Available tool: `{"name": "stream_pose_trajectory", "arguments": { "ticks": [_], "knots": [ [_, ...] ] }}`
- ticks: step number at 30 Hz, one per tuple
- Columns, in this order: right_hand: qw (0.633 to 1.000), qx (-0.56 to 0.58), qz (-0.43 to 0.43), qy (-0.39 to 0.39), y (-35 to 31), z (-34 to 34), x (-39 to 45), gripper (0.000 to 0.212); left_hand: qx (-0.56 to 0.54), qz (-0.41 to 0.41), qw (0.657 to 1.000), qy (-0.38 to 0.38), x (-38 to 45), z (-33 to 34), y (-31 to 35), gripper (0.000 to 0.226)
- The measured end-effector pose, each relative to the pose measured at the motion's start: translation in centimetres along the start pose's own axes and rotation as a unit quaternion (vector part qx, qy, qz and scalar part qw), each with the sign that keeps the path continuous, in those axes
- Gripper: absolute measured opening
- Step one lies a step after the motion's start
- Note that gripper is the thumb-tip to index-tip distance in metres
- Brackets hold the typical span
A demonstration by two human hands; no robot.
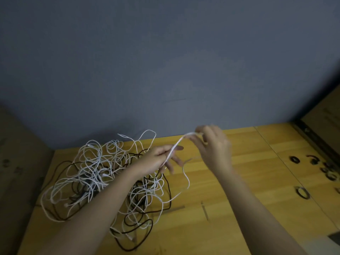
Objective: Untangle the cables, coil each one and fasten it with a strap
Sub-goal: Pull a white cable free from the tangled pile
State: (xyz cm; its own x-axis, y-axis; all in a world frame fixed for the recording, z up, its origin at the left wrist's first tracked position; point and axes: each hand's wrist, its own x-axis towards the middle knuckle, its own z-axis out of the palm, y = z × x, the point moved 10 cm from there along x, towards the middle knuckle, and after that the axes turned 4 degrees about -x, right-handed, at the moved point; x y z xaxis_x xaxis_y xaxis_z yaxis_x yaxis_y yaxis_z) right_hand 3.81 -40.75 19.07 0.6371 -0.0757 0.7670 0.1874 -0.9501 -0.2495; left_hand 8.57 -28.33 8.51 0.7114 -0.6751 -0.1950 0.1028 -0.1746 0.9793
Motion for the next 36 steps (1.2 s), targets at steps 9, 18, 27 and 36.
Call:
{"name": "stream_pose_trajectory", "arguments": {
  "ticks": [9,18,27,36],
  "knots": [
    [0.768,0.427,0.373,-0.296,3.2,13.4,-8.0,0.019,-0.252,0.073,0.965,0.024,-1.5,-1.1,4.7,0.037],
    [0.775,0.316,0.202,-0.509,-4.6,13.0,-15.9,0.032,-0.112,0.103,0.964,0.219,1.1,-6.9,3.9,0.021],
    [0.973,0.148,-0.051,-0.167,-3.3,2.2,-3.7,0.024,0.275,0.032,0.959,0.055,0.5,-2.3,-0.3,0.021],
    [0.871,0.301,0.284,-0.264,5.3,9.7,-5.0,0.024,-0.03,0.112,0.992,0.049,-1.4,-1.5,6.3,0.042]
  ]
}}
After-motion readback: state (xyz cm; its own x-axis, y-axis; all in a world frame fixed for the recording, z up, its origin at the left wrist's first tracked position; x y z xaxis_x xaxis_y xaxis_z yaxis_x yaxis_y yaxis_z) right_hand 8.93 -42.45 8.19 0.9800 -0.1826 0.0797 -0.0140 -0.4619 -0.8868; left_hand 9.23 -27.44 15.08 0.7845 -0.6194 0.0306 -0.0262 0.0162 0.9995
